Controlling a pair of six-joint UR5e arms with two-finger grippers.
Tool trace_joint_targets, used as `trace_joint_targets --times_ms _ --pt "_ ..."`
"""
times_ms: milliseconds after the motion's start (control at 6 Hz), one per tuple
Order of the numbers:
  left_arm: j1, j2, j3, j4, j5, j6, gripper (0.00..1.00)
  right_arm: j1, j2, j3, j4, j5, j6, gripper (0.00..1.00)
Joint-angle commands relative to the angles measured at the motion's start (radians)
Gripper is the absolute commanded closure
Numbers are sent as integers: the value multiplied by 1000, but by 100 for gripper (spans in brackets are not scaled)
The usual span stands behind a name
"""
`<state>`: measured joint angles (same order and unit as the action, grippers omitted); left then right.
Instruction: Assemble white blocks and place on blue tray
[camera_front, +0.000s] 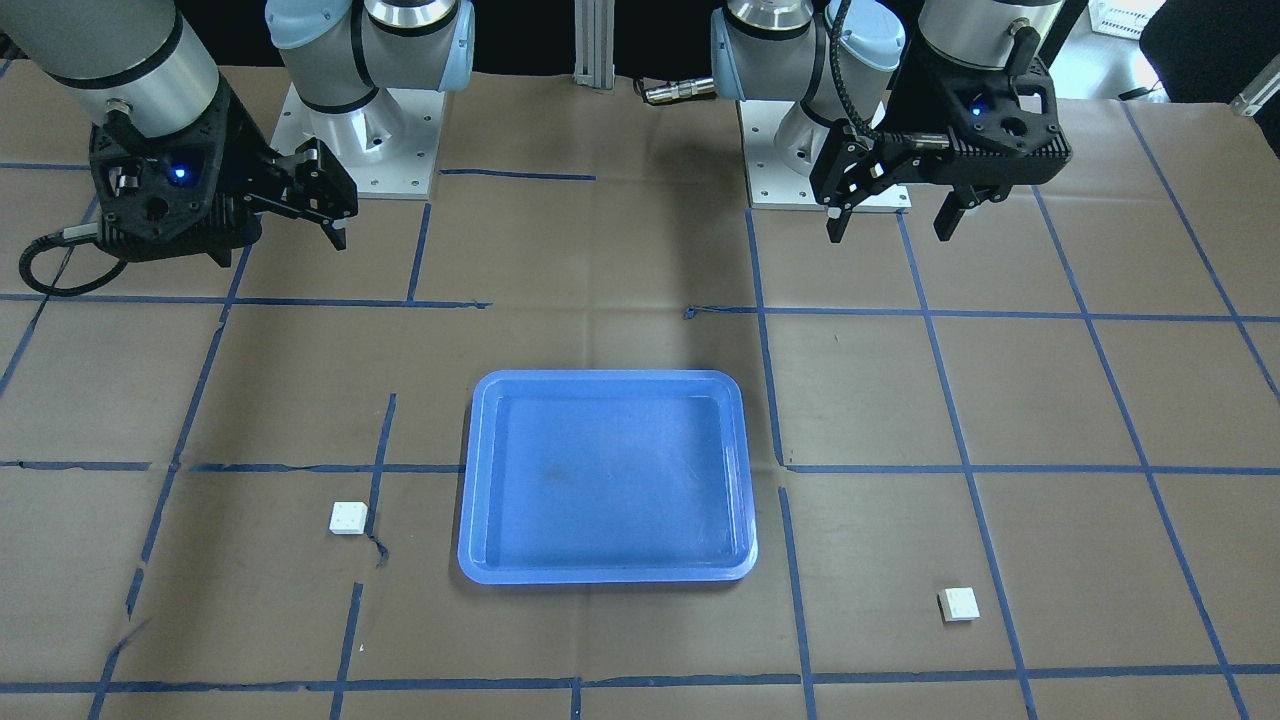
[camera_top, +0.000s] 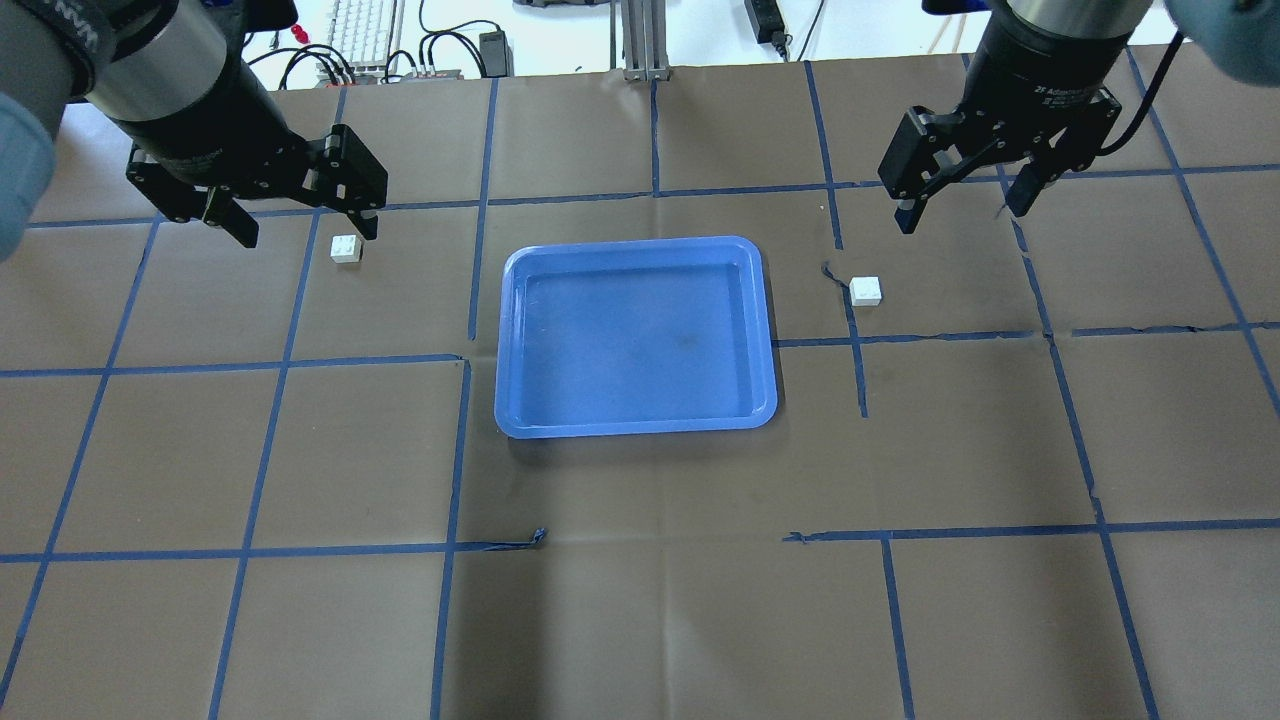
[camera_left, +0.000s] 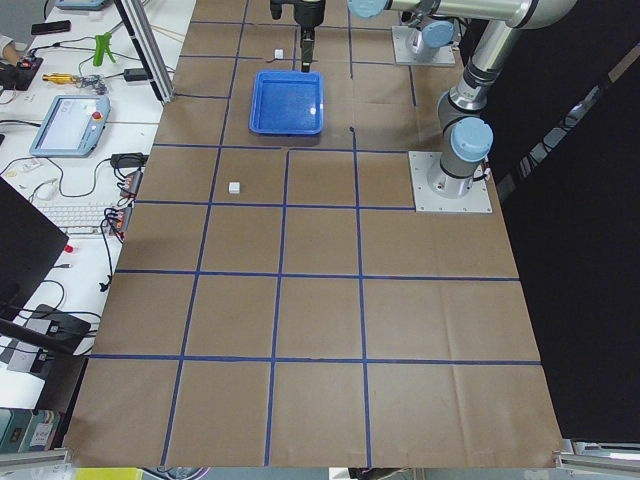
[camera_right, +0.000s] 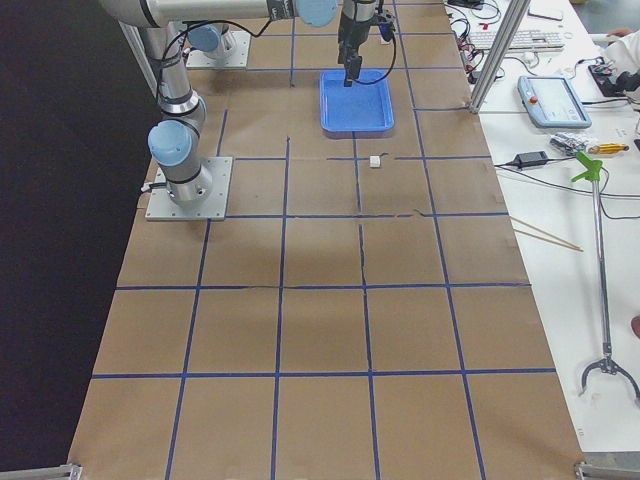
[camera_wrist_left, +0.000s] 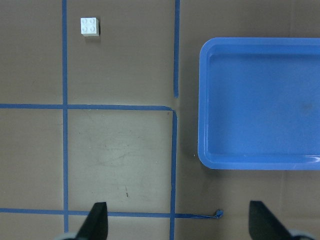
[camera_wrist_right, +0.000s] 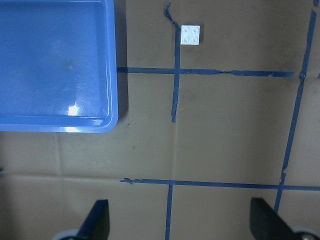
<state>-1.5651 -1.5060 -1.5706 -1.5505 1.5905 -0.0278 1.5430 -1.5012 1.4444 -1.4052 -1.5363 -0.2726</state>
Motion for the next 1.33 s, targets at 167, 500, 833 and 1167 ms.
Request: trace_joint_targets --times_ms 167,500,833,1167 --pt "-7 1 -11 -17 9 -53 0 -1 12 8 -35 -1 -489 0" --pt "-7 -74 -135 130 9 -81 0 -3 32 14 -150 -2 -868 0" --pt "37 -275 -178 379 9 -63 0 -20 68 10 -181 -4 -1270 0" --pt "43 -446 -114 691 -1 -5 0 -152 113 13 -176 46 -1549 0"
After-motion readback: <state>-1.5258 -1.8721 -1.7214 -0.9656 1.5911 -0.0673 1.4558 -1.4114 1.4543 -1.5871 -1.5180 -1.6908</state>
